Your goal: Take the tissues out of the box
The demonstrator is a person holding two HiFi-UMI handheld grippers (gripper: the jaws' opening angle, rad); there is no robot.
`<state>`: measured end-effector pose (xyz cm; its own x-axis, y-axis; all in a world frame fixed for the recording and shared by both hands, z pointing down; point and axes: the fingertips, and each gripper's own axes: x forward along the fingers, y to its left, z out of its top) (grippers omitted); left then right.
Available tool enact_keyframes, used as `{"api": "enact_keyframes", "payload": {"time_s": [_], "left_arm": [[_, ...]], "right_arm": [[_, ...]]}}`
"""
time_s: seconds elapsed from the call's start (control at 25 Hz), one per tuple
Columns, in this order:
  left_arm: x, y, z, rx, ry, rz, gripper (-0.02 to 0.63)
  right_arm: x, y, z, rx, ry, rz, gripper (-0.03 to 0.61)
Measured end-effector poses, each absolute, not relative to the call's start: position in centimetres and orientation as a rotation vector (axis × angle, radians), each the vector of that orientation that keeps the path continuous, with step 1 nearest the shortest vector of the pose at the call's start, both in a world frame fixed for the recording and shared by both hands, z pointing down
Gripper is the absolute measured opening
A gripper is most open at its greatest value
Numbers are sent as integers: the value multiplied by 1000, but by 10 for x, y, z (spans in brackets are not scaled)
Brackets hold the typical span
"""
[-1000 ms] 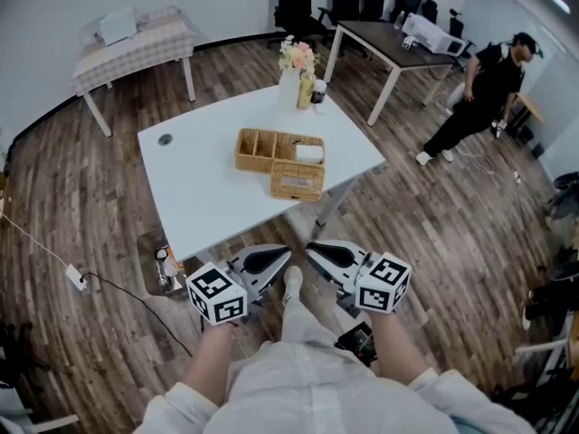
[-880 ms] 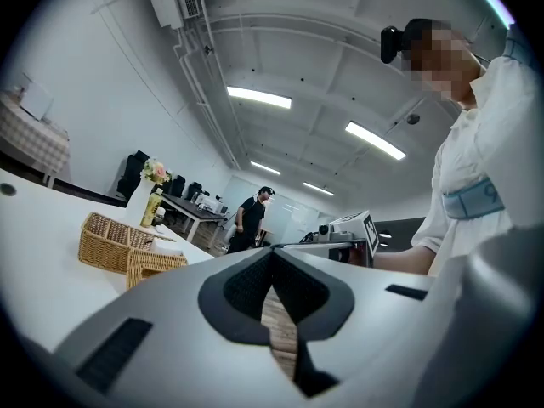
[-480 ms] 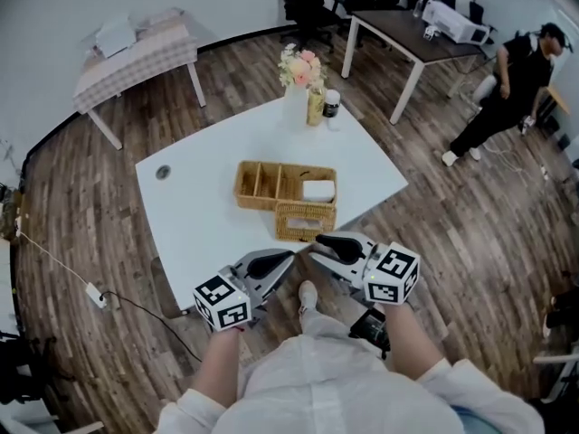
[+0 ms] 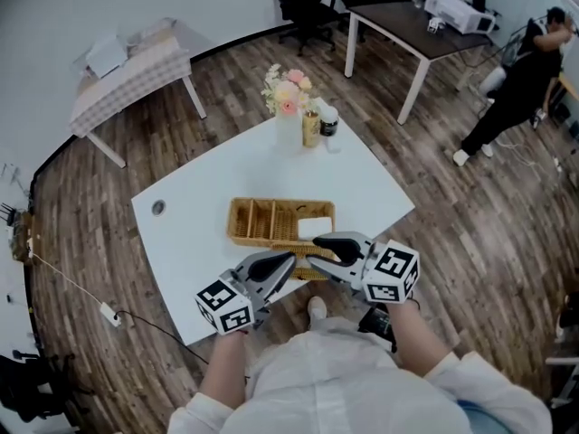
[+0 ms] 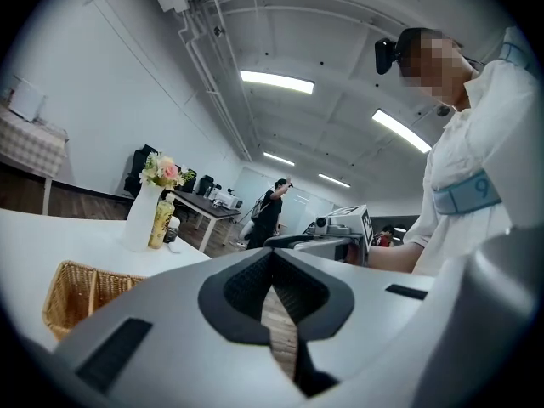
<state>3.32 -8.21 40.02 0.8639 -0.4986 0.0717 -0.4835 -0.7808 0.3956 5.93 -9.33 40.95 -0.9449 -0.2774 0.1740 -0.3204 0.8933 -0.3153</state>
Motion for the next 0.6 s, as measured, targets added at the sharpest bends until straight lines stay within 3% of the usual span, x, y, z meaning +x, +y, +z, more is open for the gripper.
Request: {"api": "enact_keyframes", "payload": {"time_s": [0.6], "left_arm": [[29, -131, 396, 2626, -649, -95, 2]], "right_arm": [[54, -135, 408, 494, -2901, 533, 152]]}}
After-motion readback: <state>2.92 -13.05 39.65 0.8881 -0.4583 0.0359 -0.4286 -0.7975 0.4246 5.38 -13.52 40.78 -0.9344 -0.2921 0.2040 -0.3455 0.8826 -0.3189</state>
